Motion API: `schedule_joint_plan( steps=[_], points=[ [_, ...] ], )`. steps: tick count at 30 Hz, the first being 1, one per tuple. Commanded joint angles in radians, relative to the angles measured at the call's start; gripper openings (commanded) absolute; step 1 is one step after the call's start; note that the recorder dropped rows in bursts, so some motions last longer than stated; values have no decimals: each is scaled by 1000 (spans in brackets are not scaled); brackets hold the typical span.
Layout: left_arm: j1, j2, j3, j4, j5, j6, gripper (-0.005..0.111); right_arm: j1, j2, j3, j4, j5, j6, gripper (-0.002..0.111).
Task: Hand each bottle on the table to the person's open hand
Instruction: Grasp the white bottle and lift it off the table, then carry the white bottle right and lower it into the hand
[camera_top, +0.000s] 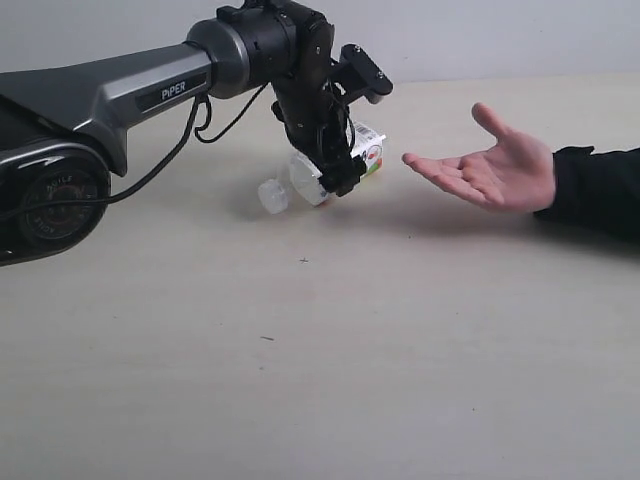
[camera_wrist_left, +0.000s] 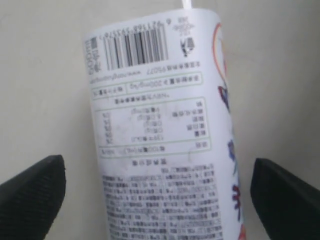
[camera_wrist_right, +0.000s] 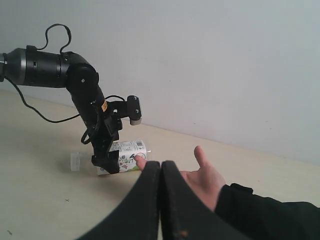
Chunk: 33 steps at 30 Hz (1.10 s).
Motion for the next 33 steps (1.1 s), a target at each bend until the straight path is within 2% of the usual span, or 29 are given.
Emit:
schedule_joint_plan(
  steps=[1, 8, 10, 13, 17, 23, 26, 28, 33],
  points=[
    [-3, 1, -6, -17, 16, -7, 96, -3, -3, 3, -3, -6, -2, 0],
    [-3, 13, -6, -23, 5, -7, 95, -3, -3, 3, -3, -6, -2, 0],
    [-3, 13, -6, -23, 5, -7, 87, -3, -3, 3, -3, -6, -2, 0],
    [-3, 13, -6, -23, 5, -12, 60, -3, -3, 3, -3, -6, -2, 0],
    [-3, 5, -6, -11, 13, -12, -1, -3, -3, 3, -3, -6, -2, 0],
    [-3, -47, -6, 33, 20, 55, 3, -3, -3, 3, -3, -6, -2, 0],
    [-3, -99, -6, 72, 14, 166, 3, -3, -3, 3, -3, -6, -2, 0],
    [-3, -132, -6, 74, 10, 297, 3, -3, -3, 3, -3, -6, -2, 0],
    [-5, -203, -6, 9, -39, 503, 2, -3, -3, 3, -3, -6, -2, 0]
  ],
)
